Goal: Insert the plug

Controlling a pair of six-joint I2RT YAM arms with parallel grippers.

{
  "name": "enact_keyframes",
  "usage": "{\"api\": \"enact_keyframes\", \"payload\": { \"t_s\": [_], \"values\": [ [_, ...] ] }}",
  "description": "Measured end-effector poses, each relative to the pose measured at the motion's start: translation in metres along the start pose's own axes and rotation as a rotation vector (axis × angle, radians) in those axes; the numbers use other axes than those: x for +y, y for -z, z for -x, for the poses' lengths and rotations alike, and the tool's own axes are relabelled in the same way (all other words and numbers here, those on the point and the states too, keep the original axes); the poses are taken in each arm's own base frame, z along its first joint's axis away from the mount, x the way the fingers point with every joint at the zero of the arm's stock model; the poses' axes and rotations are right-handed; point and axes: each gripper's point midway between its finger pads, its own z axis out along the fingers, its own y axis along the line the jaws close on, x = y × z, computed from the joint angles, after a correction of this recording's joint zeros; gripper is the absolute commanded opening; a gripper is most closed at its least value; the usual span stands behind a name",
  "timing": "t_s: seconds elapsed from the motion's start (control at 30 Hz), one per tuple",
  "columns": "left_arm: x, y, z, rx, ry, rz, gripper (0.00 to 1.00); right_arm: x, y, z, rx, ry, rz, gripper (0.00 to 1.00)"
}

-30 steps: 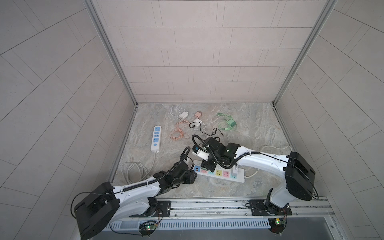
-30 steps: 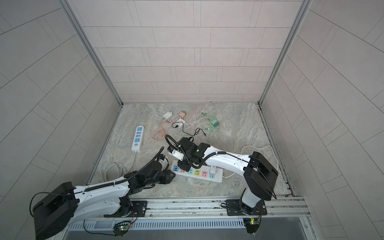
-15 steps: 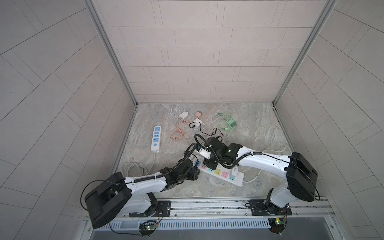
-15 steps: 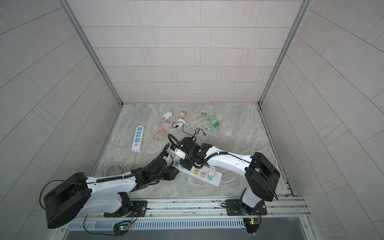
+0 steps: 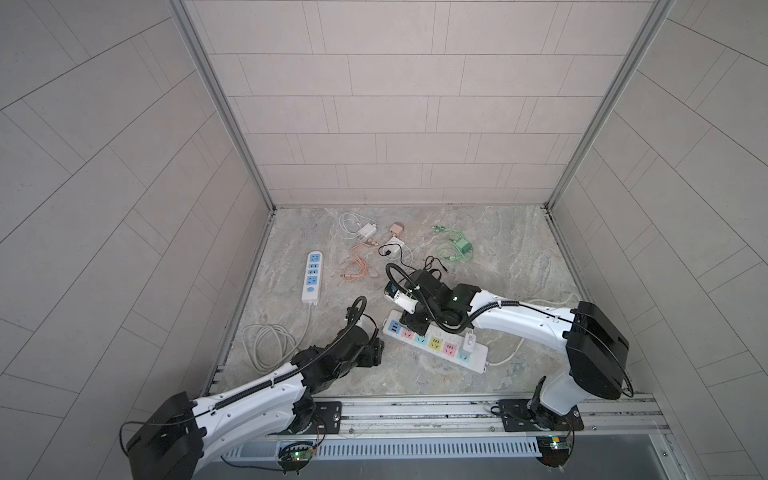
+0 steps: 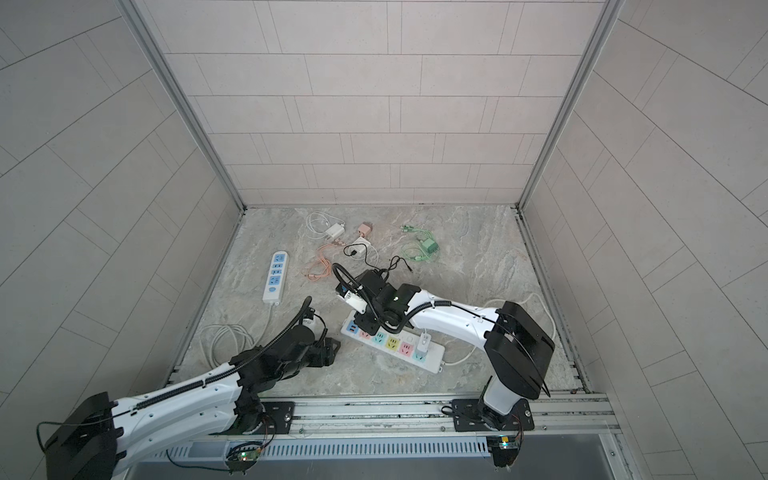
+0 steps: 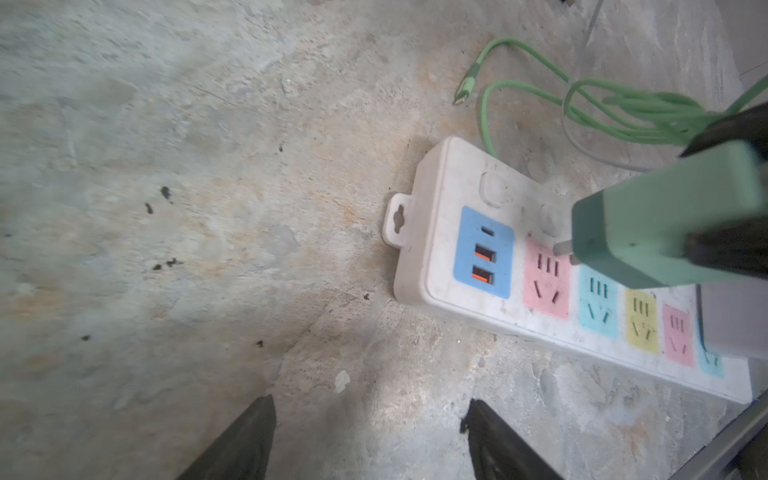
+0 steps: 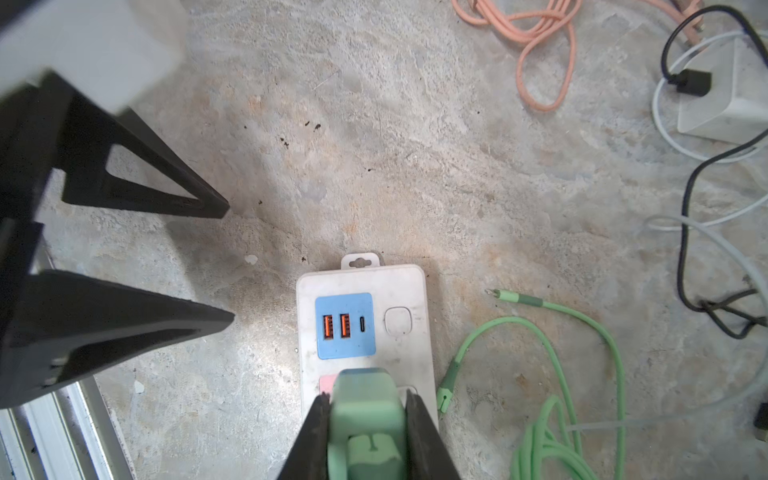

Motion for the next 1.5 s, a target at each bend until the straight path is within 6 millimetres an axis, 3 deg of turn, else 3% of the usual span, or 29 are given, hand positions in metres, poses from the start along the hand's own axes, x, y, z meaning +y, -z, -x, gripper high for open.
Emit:
{"api": "enact_keyframes", "payload": {
  "t_s": [0.2,0.67,1.5],
  "values": [
    [0.005,0.006,0.003,-0.023,0.003,0.015,0.79,0.0,-0.004,-0.002,0.01,-0.003,0.004,0.0],
    [0.018,0.0,-0.007,0.008,-0.009,0.073,0.79,0.003,-0.003,-0.011,0.004,-0.021,0.01,0.0],
    [0.015,0.007,0.0,-0.024,-0.005,0.046,0.79,-0.002,-0.007,-0.012,-0.01,-0.034,-0.004,0.0]
  ]
}}
